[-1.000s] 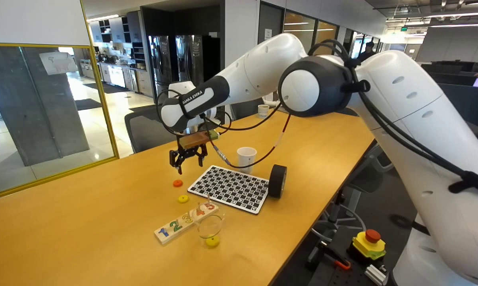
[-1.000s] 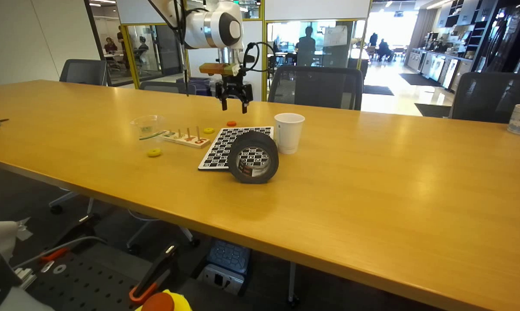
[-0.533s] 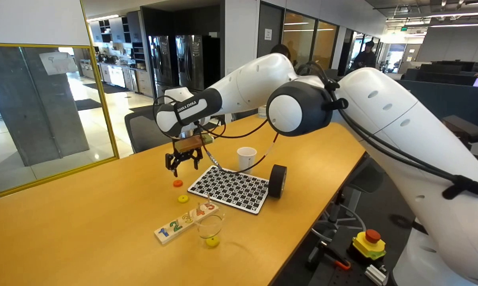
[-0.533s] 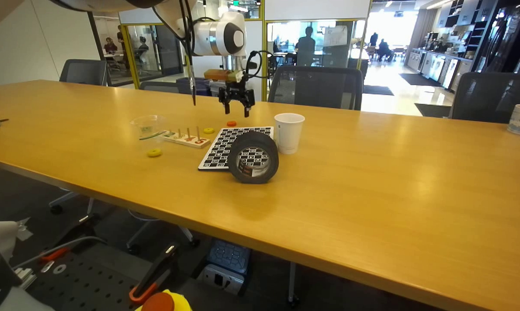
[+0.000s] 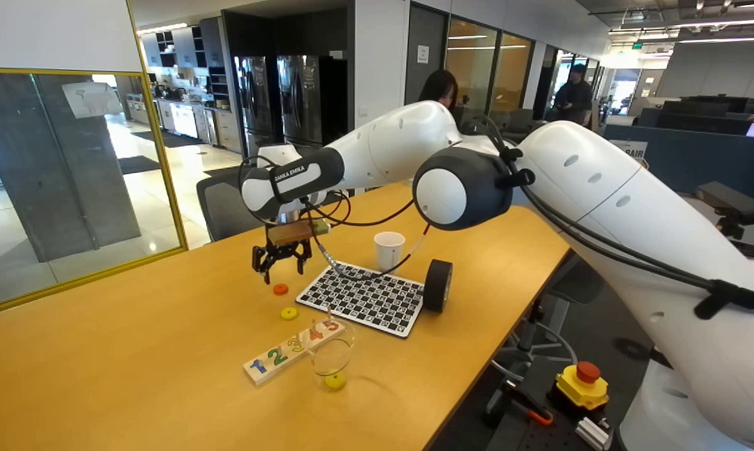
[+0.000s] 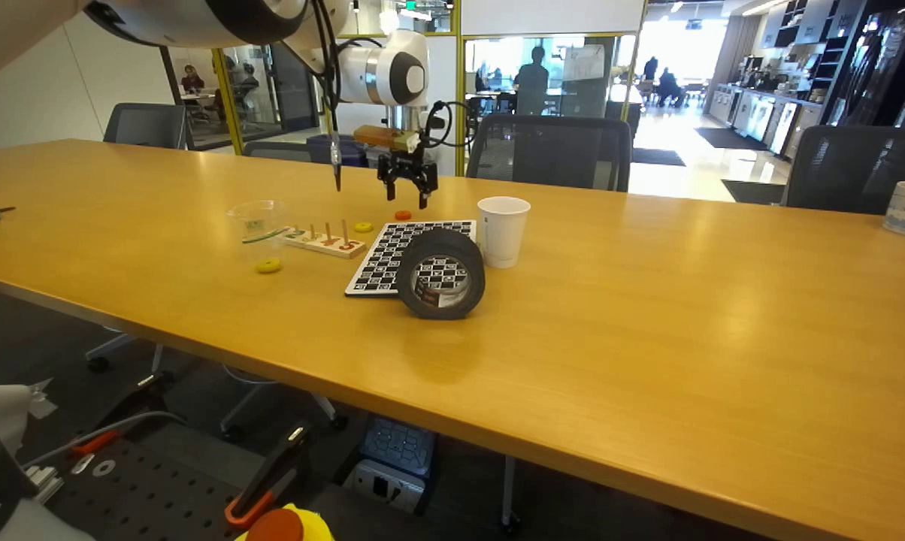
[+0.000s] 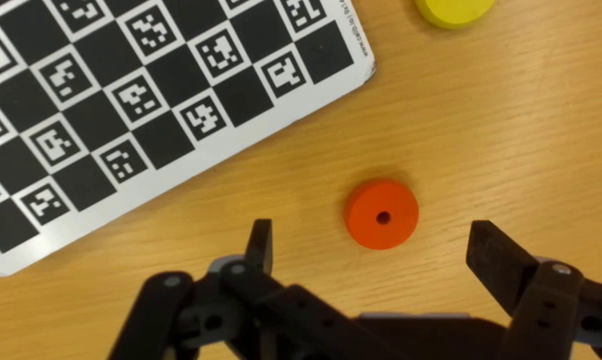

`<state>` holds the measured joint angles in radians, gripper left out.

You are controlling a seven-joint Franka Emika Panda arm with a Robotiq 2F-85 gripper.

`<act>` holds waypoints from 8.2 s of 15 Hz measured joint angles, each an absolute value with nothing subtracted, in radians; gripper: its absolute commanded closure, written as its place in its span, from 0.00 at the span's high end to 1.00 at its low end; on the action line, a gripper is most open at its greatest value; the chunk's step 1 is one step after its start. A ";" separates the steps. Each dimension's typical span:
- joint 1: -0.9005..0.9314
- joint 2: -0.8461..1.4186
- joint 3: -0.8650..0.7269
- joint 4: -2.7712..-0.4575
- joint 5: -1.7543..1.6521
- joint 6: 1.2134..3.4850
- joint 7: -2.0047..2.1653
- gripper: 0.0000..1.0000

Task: Pick up the yellow objects from the table and put them in the colorless cup, then pick up the orange objects from the table and put them in the white cup

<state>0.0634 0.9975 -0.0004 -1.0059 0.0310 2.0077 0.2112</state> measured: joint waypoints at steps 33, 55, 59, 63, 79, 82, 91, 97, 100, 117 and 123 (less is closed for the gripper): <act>0.099 1.043 -0.033 -0.990 0.030 2.032 0.325 1.00; 0.105 0.957 -0.112 -1.021 0.014 2.093 0.445 0.18; 0.102 0.840 -0.175 -1.153 -0.006 2.144 0.517 0.18; 0.098 0.716 -0.228 -1.332 -0.032 2.170 0.595 0.18; 0.064 0.326 -0.269 -1.922 -0.167 2.321 0.864 0.18; 0.053 0.313 -0.269 -1.934 -0.172 2.333 0.889 0.18; 0.014 0.319 -0.263 -1.934 -0.172 2.361 0.914 0.18; 0.005 0.335 -0.263 -1.925 -0.172 2.378 0.917 0.18; 0.004 0.346 -0.262 -1.913 -0.171 2.385 0.919 0.18; 0.028 0.328 -0.189 -1.911 -0.153 2.433 0.892 1.00; 0.078 0.322 -0.044 -1.920 -0.100 2.433 0.737 1.00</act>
<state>0.0777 0.3221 -0.0440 -1.9202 -0.1002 2.4325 0.7372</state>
